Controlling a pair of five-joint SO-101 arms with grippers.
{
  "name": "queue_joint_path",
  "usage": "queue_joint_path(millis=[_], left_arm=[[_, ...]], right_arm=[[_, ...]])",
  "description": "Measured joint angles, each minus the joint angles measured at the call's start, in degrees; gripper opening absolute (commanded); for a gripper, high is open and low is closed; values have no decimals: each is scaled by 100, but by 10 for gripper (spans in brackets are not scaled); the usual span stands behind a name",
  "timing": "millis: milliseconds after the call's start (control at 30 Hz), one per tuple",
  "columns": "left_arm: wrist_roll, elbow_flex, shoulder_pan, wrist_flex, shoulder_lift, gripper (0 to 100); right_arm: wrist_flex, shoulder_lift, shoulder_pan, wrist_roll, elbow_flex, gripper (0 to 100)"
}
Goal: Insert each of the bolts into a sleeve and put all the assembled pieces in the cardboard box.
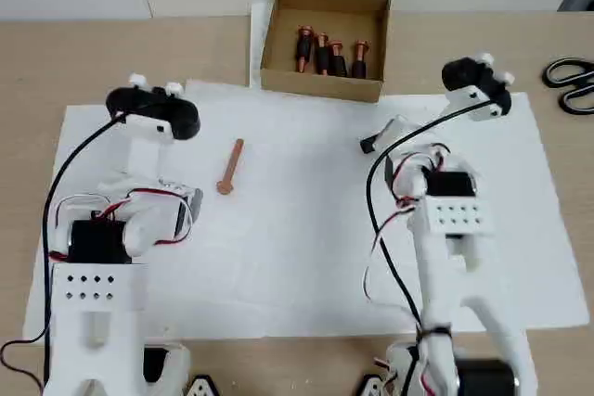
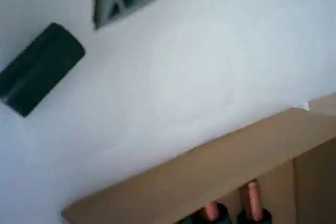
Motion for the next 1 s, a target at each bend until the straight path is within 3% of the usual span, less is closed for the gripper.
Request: queue_joint_path(millis=[267, 567, 1000], left_arm=[[-53, 0, 0, 132, 0, 175], [-53, 193, 0, 132, 0, 175], [-53, 193, 0, 132, 0, 174]], right_arm=[[-1240, 791, 0, -941, 35, 186], [-1327, 879, 0, -387, 26, 186], [-492, 879, 721, 114, 466, 186]])
